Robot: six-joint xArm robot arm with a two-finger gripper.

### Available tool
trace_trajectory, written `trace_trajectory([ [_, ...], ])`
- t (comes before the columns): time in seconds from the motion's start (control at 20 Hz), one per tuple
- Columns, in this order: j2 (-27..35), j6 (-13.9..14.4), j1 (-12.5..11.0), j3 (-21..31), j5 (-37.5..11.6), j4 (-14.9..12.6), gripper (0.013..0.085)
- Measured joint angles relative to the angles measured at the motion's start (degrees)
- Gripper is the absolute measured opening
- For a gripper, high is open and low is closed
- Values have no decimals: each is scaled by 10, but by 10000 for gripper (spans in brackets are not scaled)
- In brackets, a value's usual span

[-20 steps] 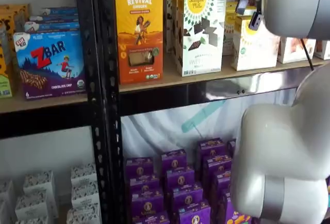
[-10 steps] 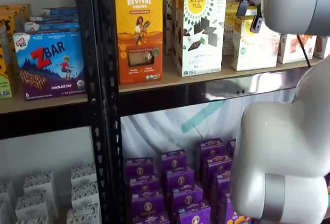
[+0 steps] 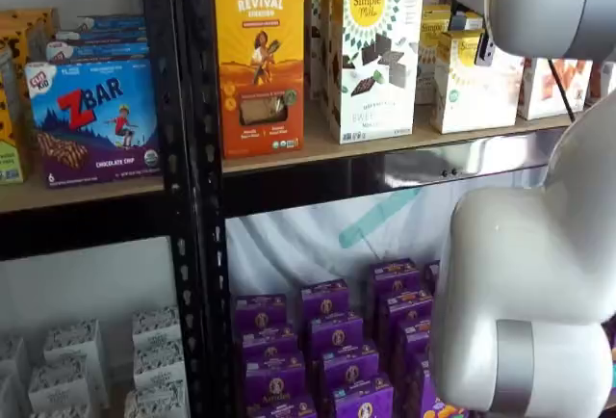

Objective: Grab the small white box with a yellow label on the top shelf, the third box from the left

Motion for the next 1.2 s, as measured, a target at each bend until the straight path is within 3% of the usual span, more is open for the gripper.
trace_trajectory([
  [0.3, -10, 2, 8, 26, -31, -21, 850],
  [0.6, -13, -3, 4, 38, -43, -16, 850],
  [0.7, -11, -4, 2, 36, -41, -12, 770],
  [0.75, -11, -4, 2, 36, -40, -11, 770],
  [0.95, -12, -7, -2, 37, -44, -4, 650],
  [1.2, -14, -9, -4, 38, -47, 1, 650],
])
